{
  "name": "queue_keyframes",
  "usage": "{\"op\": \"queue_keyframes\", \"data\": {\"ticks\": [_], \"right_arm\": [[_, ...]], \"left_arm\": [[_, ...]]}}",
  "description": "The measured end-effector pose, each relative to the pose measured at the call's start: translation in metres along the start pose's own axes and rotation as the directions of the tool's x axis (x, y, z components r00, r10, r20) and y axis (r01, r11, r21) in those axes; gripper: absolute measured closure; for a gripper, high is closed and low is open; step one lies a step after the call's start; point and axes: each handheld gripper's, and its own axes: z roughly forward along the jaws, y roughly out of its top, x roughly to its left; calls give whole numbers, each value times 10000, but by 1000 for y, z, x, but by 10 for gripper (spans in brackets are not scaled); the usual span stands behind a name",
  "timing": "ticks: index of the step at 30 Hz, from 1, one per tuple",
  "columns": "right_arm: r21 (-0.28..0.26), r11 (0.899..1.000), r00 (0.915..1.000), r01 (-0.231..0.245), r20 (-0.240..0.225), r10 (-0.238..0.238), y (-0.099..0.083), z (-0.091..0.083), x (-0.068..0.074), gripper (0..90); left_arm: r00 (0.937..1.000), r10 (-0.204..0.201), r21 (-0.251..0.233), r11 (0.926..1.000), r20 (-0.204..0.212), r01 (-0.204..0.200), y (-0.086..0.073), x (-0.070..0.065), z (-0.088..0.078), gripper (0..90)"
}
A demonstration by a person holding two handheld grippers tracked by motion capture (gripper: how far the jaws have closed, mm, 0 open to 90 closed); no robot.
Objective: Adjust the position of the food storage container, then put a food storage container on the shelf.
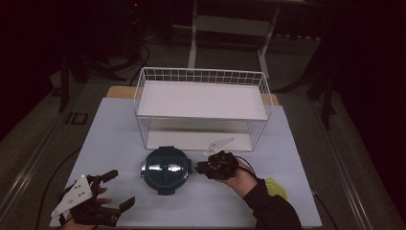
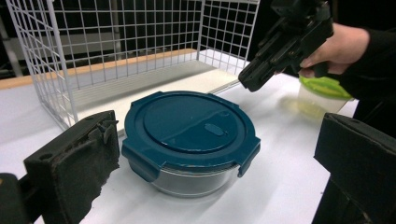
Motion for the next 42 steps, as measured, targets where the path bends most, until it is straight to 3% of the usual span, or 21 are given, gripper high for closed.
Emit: {"op": "queue_keyframes", "data": {"ticks": [4, 6, 8, 11, 13, 15, 17, 20, 23, 24, 26, 28, 31, 33, 35, 36, 37, 39, 40, 42], "right_arm": [[-117, 9988, 9988, -483, 68, 484, -3, 1, 2, 624], [-179, 9987, 9983, -474, 330, 480, -3, 1, 3, 545], [-264, 9988, 9974, -409, 577, 424, -2, 0, 4, 465], [-410, 9977, 9970, -533, 542, 555, -1, -1, 4, 352], [-607, 9955, 9963, -733, 412, 759, 1, -1, 4, 212], [-656, 9955, 9975, -680, 160, 692, 2, -2, 5, 122], [-807, 9941, 9967, -718, 332, 746, 3, -3, 7, 106], [-838, 9948, 9927, -583, 1003, 666, 5, -3, 8, 99], [-1032, 9921, 9839, -712, 1563, 869, 6, -4, 7, 119], [-1167, 9905, 9766, -720, 1935, 938, 5, -5, 7, 177], [-1213, 9878, 9766, -976, 1795, 1185, 6, -7, 4, 189], [-1300, 9800, 9700, -1504, 1719, 1716, 5, -8, 1, 200], [-1538, 9578, 9592, -2428, 1092, 2607, 3, -8, -8, 202], [-1468, 9432, 9495, -2980, 562, 3087, 3, -7, -13, 200], [-1326, 9174, 9259, -3751, -54, 3778, 2, -4, -18, 161], [-1280, 9049, 9135, -4060, -277, 4059, 2, -2, -20, 129], [-1130, 8885, 8952, -4447, -891, 4367, 1, 0, -23, 137], [-793, 8571, 8591, -5089, -1098, 4999, 0, 4, -26, 144], [-662, 8445, 8437, -5314, -1313, 5206, -1, 7, -28, 144], [-519, 8299, 8268, -5556, -1400, 5448, -3, 11, -31, 155]], "left_arm": [[9999, -25, 156, 9999, -97, 27, 1, 1, 2, 0], [9997, -244, 226, 9994, -97, 246, 2, 2, 2, 0], [9975, -705, 542, 9961, 75, 700, 5, 3, 3, 0], [9924, -1181, 846, 9898, 339, 1149, 9, 6, 5, 0], [9886, -1418, 1059, 9850, 504, 1359, 12, 7, 6, 1], [9905, -1318, 1108, 9857, 393, 1268, 15, 8, 5, 1], [9914, -1294, 973, 9871, 182, 1270, 17, 10, 5, 0], [9889, -1473, 917, 9852, 175, 1452, 19, 16, 6, 0], [9881, -1535, 1134, 9818, 32, 1521, 21, 24, 11, 1], [9888, -1491, 1235, 9812, -45, 1486, 22, 26, 14, 1], [9877, -1557, 1429, 9774, -126, 1559, 25, 33, 20, 1], [9828, -1837, 1676, 9684, -205, 1845, 26, 39, 27, 1], [9756, -2182, 2095, 9531, -234, 2182, 26, 48, 38, 1], [9707, -2395, 2132, 9477, -172, 2376, 24, 53, 44, 1], [9614, -2750, 2280, 9356, -89, 2697, 23, 58, 49, 1], [9528, -3034, 2350, 9255, -88, 2969, 21, 60, 52, 3], [9446, -3281, 2470, 9147, -85, 3199, 20, 62, 55, 3], [9286, -3707, 2786, 8902, -169, 3604, 17, 65, 61, 17], [9160, -4004, 2909, 8737, -248, 3898, 16, 67, 64, 30], [8935, -4478, 3180, 8429, -328, 4341, 12, 71, 69, 39]]}}
